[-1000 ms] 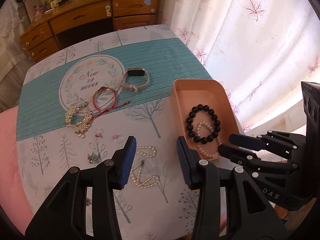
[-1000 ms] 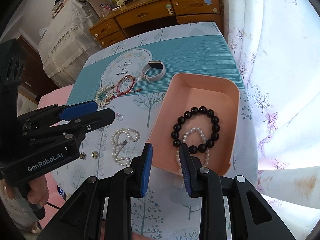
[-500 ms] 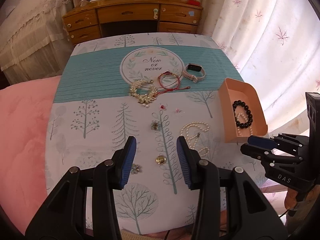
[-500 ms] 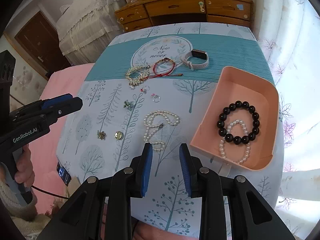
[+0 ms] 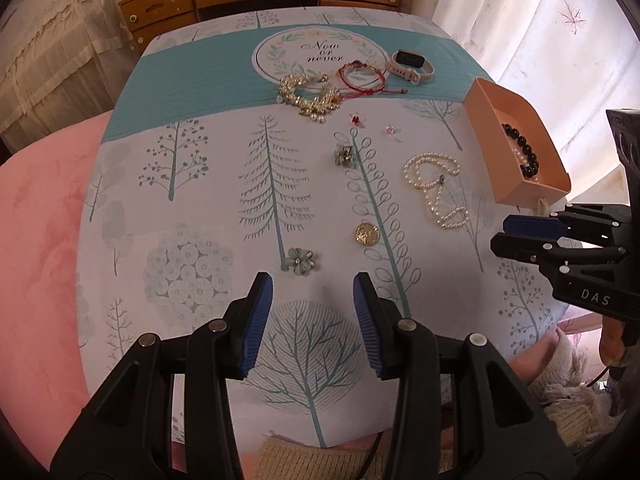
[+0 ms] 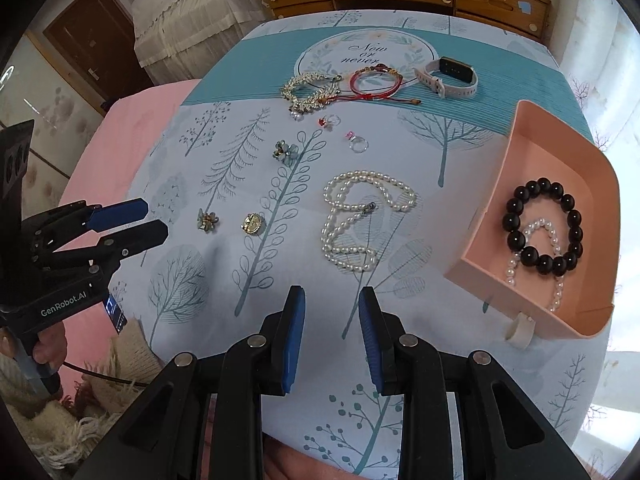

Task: Organize jewelry
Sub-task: 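Withdraw both tools from the pink tray back over the table, then reach the right tool to the long pearl necklace and close on it, then grasp the round gold charm with the left tool while the right tool lifts the pearl necklace, then carry both items to the pink tray and open both tools inside it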

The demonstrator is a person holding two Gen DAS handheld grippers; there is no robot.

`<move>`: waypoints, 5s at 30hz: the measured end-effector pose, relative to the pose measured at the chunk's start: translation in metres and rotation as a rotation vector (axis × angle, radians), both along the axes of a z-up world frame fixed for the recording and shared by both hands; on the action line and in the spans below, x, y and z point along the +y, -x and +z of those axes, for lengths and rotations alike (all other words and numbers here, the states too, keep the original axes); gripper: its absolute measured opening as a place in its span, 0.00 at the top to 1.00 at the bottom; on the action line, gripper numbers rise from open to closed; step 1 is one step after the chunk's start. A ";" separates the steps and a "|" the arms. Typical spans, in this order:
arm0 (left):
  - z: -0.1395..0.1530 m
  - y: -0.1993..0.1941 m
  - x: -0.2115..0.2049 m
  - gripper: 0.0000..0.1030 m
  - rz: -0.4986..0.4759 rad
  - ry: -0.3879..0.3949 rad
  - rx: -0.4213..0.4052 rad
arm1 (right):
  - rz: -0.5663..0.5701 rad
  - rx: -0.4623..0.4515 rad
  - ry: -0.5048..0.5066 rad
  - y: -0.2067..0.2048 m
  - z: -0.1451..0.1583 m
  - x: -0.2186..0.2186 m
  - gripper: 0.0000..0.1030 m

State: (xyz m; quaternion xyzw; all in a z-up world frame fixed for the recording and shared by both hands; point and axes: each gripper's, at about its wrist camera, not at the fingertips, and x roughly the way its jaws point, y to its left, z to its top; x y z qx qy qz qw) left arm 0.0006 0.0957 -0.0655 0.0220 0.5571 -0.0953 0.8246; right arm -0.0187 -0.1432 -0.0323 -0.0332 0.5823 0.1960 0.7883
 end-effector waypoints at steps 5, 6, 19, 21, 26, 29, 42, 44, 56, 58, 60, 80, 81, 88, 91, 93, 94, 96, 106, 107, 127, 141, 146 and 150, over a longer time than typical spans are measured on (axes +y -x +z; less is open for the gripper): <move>-0.025 -0.007 0.009 0.62 0.036 0.028 0.052 | 0.008 0.013 -0.001 -0.011 -0.015 0.007 0.73; -0.027 -0.009 0.011 0.62 0.039 0.033 0.056 | 0.011 0.014 0.000 -0.013 -0.019 0.008 0.73; -0.026 -0.020 0.002 0.62 -0.020 0.047 0.025 | 0.086 -0.028 0.073 -0.042 -0.050 0.037 0.73; -0.023 -0.022 -0.003 0.62 -0.039 0.052 0.018 | 0.112 -0.039 0.090 -0.042 -0.051 0.042 0.73; -0.020 -0.027 -0.014 0.62 -0.079 0.056 0.008 | 0.191 -0.093 0.165 -0.036 -0.053 0.054 0.73; -0.019 -0.030 -0.016 0.62 -0.087 0.052 0.006 | 0.221 -0.100 0.176 -0.036 -0.053 0.057 0.73; -0.019 -0.030 -0.029 0.62 -0.123 0.053 0.009 | 0.275 -0.126 0.104 -0.045 -0.041 0.045 0.73; -0.020 -0.031 -0.029 0.62 -0.123 0.054 0.012 | 0.282 -0.111 0.105 -0.048 -0.045 0.046 0.73; -0.025 -0.034 -0.029 0.62 -0.122 0.055 0.030 | 0.360 -0.079 0.112 -0.039 -0.046 0.051 0.72; -0.025 -0.033 -0.030 0.62 -0.128 0.055 0.030 | 0.352 -0.088 0.116 -0.041 -0.046 0.051 0.72; -0.025 -0.033 -0.030 0.62 -0.130 0.054 0.028 | 0.347 -0.089 0.115 -0.044 -0.046 0.050 0.72; -0.030 -0.044 -0.030 0.62 -0.135 0.055 0.057 | 0.426 -0.113 0.226 -0.036 -0.054 0.063 0.76; -0.031 -0.045 -0.030 0.62 -0.142 0.055 0.062 | 0.427 -0.108 0.228 -0.036 -0.054 0.063 0.79; -0.030 -0.047 -0.037 0.62 -0.194 0.070 0.078 | 0.363 -0.076 0.184 -0.044 -0.052 0.055 0.95; -0.030 -0.049 -0.041 0.62 -0.210 0.087 0.096 | 0.308 -0.050 0.121 -0.048 -0.051 0.046 0.95; -0.031 -0.049 -0.046 0.62 -0.222 0.084 0.100 | 0.274 -0.036 0.082 -0.050 -0.051 0.038 0.95; -0.031 -0.049 -0.048 0.62 -0.229 0.081 0.100 | 0.256 -0.032 0.068 -0.050 -0.051 0.035 0.95; -0.033 -0.051 -0.052 0.62 -0.241 0.068 0.100 | 0.231 -0.029 0.053 -0.049 -0.050 0.028 0.95; -0.049 -0.062 -0.061 0.72 -0.236 0.009 0.151 | 0.135 -0.038 -0.075 -0.044 -0.032 0.003 0.95; -0.051 -0.063 -0.062 0.73 -0.236 0.008 0.162 | 0.131 -0.039 -0.089 -0.043 -0.030 0.001 0.95; -0.007 -0.074 -0.083 0.88 -0.192 -0.080 0.085 | 0.029 -0.220 -0.270 -0.040 0.068 -0.039 0.95; 0.111 -0.085 -0.158 0.87 -0.306 -0.022 -0.153 | -0.190 -0.553 -0.350 -0.029 0.227 -0.103 0.95; 0.121 -0.094 -0.195 0.87 -0.341 0.063 -0.168 | -0.290 -0.592 -0.316 -0.037 0.246 -0.135 0.95; 0.109 -0.109 -0.224 0.87 -0.360 0.080 -0.174 | -0.365 -0.571 -0.281 -0.054 0.232 -0.158 0.95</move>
